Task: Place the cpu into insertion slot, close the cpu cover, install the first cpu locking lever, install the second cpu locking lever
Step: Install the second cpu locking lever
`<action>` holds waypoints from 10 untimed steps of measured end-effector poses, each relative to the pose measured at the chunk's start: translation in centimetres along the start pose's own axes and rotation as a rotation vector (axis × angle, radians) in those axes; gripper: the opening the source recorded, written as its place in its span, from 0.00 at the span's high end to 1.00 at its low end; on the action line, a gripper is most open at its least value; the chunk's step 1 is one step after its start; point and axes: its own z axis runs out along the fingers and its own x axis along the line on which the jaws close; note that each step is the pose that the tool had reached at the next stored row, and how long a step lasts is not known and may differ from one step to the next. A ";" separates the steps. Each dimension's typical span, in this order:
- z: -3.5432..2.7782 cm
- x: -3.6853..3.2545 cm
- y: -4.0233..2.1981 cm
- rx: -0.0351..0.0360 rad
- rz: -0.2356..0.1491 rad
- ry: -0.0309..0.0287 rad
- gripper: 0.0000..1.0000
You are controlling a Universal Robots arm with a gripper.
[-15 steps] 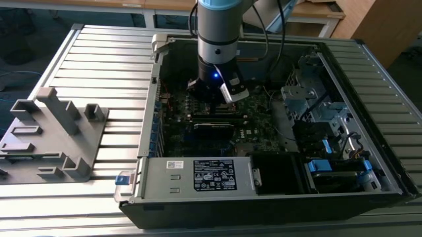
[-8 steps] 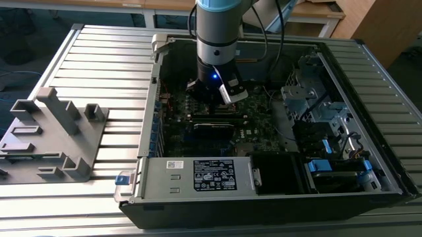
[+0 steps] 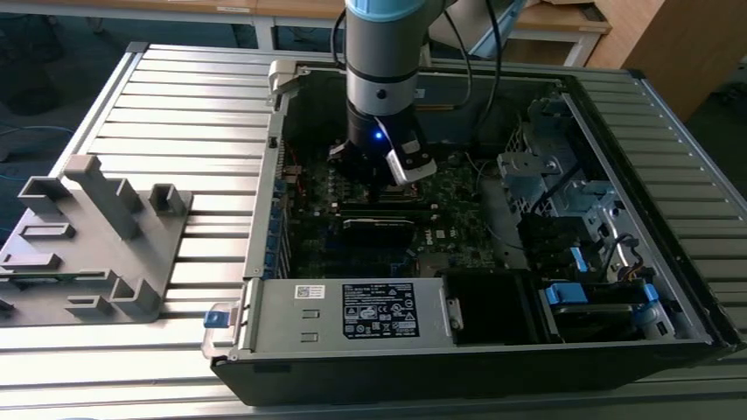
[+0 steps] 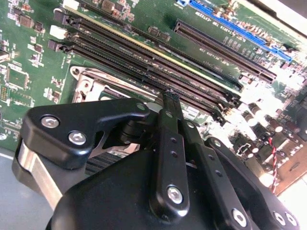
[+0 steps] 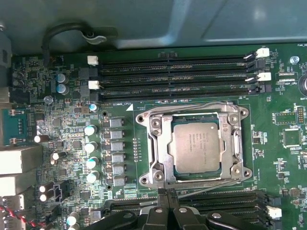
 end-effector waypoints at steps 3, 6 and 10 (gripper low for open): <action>0.03 0.03 -0.01 0.0001 0.000 0.0000 0.89; 0.15 0.08 -0.01 -0.0008 0.000 0.0001 0.89; 0.35 0.13 -0.01 -0.0060 0.000 0.0005 0.89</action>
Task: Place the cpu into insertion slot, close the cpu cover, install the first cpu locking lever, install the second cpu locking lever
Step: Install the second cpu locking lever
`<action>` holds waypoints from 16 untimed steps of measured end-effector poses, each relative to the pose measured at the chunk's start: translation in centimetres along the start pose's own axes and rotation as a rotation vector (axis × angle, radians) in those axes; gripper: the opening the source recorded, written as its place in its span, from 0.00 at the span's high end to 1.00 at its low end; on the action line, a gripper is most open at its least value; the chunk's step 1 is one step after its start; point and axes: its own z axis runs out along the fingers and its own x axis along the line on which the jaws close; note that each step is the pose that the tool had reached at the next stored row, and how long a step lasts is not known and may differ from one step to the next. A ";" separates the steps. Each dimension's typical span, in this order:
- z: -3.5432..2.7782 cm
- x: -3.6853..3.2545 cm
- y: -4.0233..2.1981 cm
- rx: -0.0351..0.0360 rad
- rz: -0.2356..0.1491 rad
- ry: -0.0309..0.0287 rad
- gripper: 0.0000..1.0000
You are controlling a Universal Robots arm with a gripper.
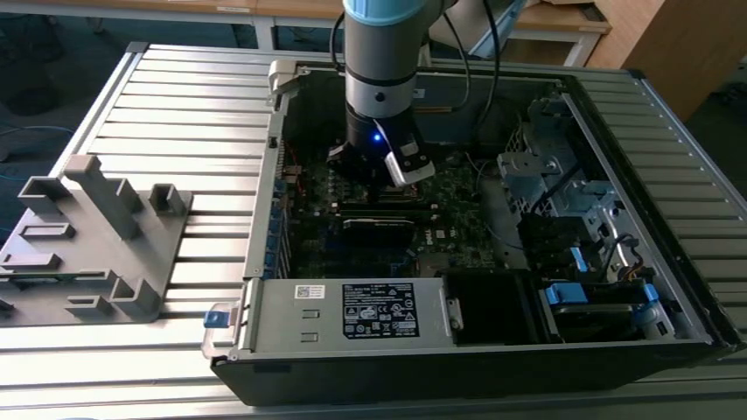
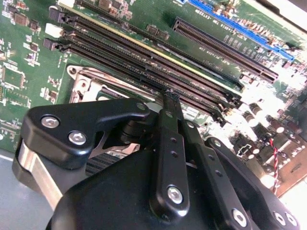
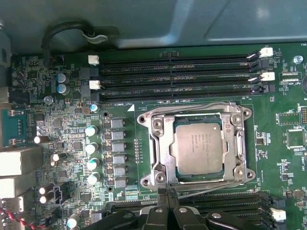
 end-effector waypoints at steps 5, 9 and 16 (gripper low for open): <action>0.33 0.02 -0.01 -0.0039 0.000 0.0003 0.89; 0.36 0.02 0.00 -0.0091 0.001 0.0006 0.89; 0.36 0.04 0.00 -0.0342 0.002 0.0024 0.89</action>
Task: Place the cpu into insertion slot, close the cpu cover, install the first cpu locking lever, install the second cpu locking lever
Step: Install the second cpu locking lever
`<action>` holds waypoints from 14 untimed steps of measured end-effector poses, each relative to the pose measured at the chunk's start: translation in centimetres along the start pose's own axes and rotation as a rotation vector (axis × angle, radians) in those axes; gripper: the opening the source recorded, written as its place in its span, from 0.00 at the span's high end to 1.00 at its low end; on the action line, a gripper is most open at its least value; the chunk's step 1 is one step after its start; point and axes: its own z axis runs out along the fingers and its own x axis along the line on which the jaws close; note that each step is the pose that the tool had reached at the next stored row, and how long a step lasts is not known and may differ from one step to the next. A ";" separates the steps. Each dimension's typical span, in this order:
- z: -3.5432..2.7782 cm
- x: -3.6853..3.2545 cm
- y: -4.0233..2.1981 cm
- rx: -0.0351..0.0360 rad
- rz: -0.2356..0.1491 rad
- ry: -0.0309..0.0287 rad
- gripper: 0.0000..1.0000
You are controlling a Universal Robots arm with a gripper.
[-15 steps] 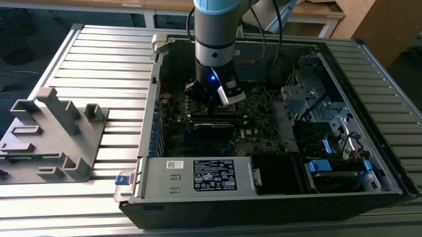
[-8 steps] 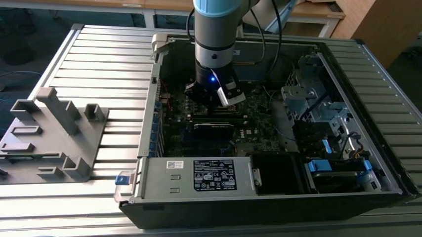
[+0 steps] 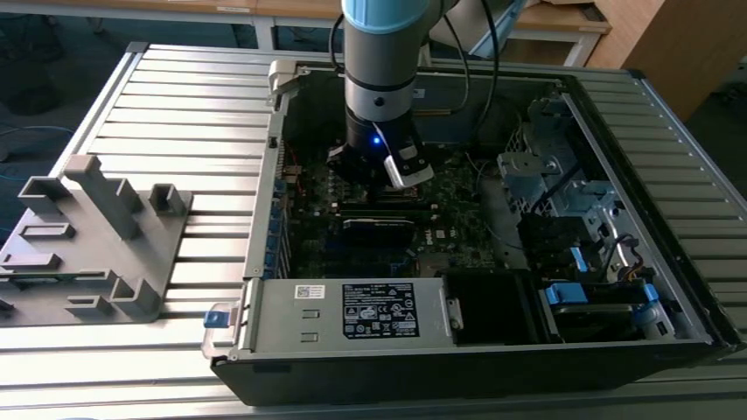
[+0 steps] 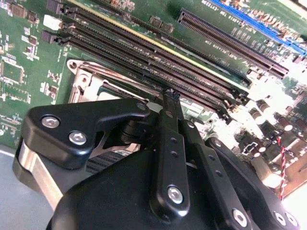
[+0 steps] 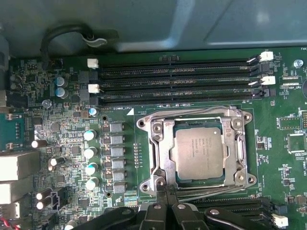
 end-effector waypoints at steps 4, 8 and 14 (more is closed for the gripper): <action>0.00 0.00 -0.03 -0.0047 0.000 0.0003 0.89; -0.02 0.24 -0.22 -0.0102 0.000 -0.0031 0.89; -0.05 0.84 -0.51 -0.0144 0.000 -0.0087 0.89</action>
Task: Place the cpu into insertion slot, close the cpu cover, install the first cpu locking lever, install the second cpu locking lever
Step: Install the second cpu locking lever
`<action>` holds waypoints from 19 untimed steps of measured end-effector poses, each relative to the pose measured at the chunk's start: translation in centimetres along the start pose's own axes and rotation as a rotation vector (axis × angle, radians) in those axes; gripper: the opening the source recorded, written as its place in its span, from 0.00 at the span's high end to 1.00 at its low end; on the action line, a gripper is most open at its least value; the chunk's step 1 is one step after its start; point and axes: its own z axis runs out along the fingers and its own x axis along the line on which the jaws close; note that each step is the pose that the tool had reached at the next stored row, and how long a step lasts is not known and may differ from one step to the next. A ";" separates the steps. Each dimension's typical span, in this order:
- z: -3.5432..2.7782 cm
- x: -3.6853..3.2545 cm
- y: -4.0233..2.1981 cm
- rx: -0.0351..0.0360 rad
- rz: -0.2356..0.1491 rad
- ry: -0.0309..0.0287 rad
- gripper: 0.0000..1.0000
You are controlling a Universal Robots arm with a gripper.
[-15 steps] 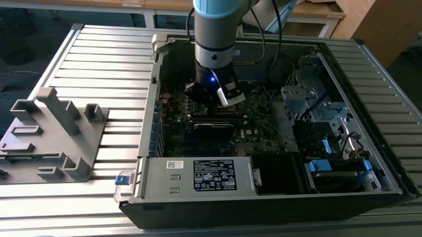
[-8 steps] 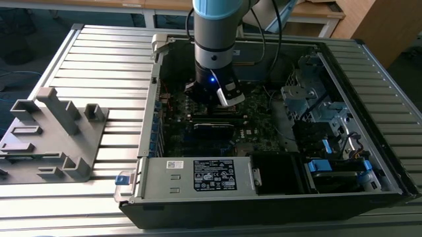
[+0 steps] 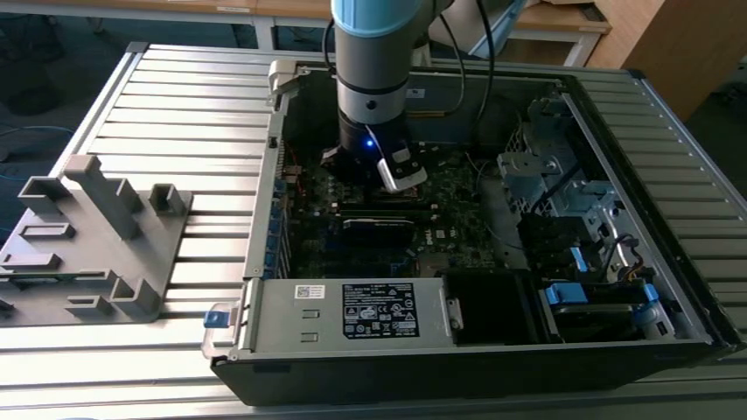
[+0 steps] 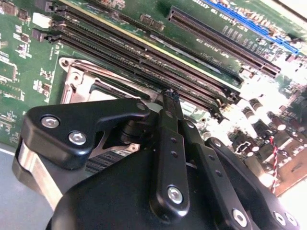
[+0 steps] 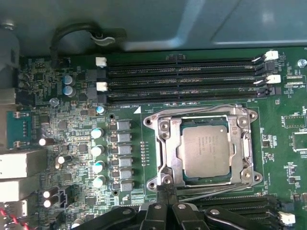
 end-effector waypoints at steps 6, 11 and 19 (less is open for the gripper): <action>-0.01 0.17 -0.13 -0.0371 0.002 0.0020 0.89; 0.00 0.15 -0.43 -0.0504 0.002 0.0030 0.89; -1.26 0.10 -0.38 -0.0543 0.002 0.0034 0.89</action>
